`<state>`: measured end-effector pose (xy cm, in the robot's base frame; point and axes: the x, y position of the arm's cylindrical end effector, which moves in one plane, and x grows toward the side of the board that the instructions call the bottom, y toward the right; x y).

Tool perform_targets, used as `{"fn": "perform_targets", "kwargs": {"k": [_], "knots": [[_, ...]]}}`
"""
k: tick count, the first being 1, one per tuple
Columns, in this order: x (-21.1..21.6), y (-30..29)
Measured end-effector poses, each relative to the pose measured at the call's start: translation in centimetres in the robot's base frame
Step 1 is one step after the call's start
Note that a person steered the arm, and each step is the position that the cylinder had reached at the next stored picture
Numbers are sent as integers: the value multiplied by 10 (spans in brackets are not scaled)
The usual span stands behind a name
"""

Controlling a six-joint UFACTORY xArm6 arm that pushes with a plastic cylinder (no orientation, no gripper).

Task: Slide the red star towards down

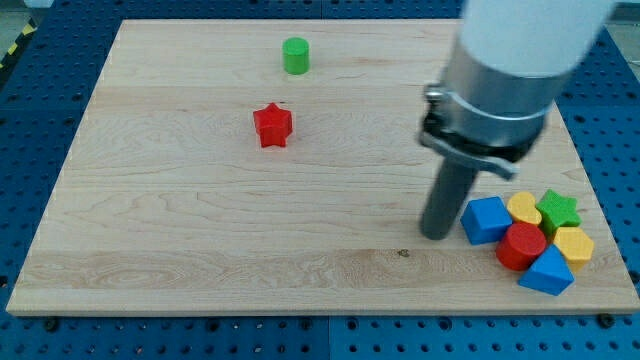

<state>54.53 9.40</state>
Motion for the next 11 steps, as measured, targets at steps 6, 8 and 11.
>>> {"fn": "perform_targets", "kwargs": {"k": [6, 8, 11], "knots": [[-163, -193], [-130, -106], [-105, -124]]}}
